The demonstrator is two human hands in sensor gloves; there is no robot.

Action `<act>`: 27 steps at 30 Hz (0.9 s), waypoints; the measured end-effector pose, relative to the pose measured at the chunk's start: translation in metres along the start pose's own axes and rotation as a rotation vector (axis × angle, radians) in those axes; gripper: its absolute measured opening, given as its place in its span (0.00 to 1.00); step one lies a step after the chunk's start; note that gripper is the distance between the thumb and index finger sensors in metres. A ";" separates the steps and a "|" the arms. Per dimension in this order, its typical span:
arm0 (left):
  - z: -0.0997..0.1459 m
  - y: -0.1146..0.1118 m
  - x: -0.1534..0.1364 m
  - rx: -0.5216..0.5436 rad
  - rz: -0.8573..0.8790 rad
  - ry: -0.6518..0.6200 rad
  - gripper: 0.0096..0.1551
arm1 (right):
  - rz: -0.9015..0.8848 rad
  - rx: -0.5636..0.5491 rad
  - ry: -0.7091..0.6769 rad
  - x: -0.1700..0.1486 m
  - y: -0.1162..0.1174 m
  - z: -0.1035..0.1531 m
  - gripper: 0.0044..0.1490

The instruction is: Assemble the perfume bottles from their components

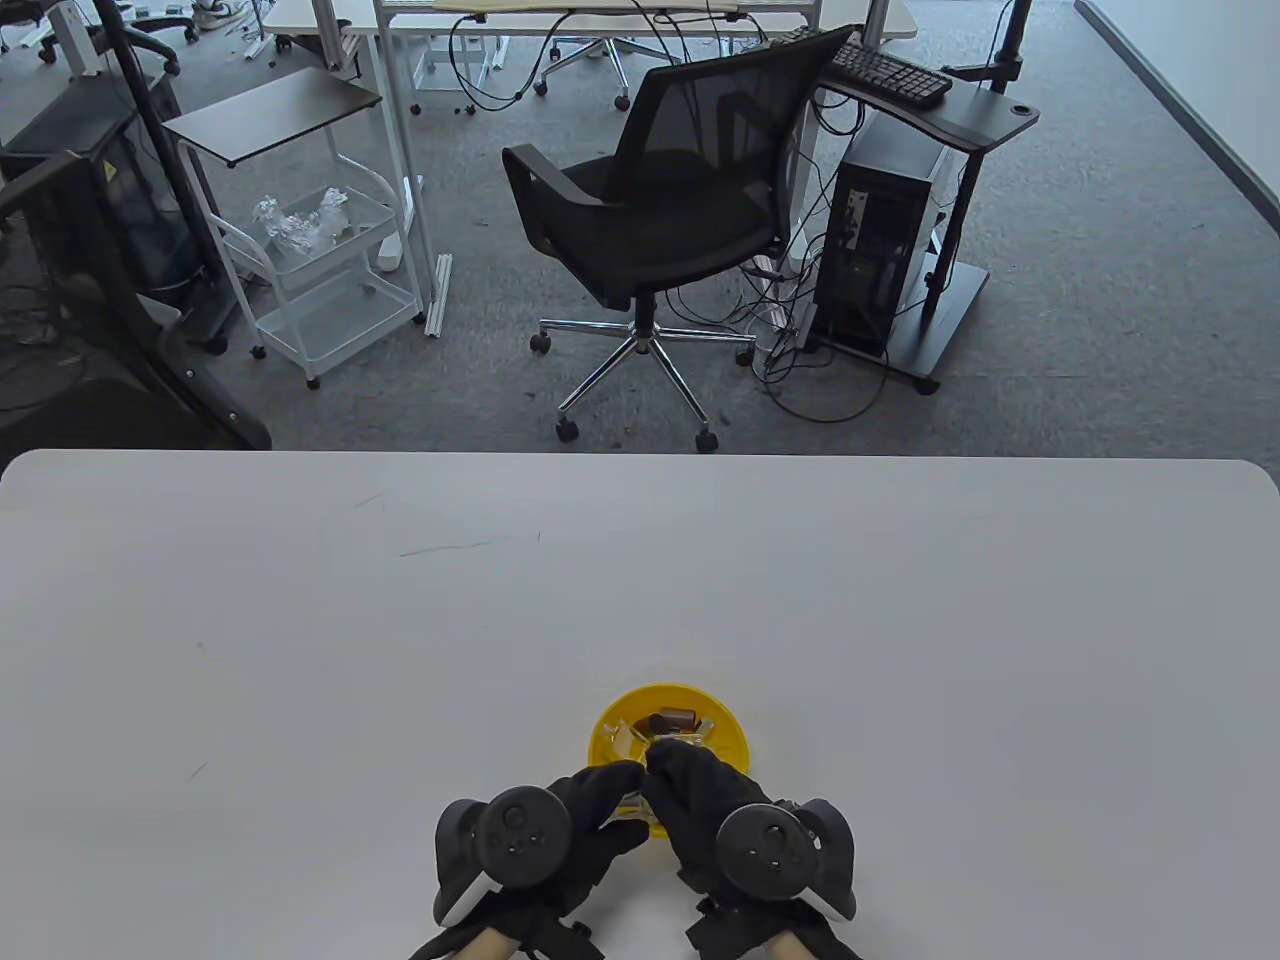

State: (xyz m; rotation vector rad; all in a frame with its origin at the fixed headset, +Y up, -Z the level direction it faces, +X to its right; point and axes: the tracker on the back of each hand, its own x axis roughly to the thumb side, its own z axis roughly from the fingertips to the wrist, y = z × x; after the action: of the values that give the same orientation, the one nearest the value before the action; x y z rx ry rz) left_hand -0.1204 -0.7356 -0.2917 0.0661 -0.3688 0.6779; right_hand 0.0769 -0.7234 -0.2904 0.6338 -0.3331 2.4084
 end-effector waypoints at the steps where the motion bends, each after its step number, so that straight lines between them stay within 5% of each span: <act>1: 0.000 0.001 -0.002 0.003 0.008 0.007 0.32 | 0.003 0.026 -0.015 0.001 0.000 0.000 0.26; 11: -0.001 0.005 -0.005 0.012 -0.001 0.014 0.32 | 0.010 0.176 -0.038 0.001 0.000 -0.002 0.30; 27: 0.000 0.004 -0.002 0.022 -0.023 -0.011 0.32 | 0.072 0.115 -0.002 0.002 -0.001 -0.001 0.29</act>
State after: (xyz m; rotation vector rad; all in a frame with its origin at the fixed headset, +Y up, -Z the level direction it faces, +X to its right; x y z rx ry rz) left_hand -0.1239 -0.7339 -0.2929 0.0947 -0.3707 0.6586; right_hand 0.0760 -0.7212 -0.2905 0.6862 -0.2236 2.5098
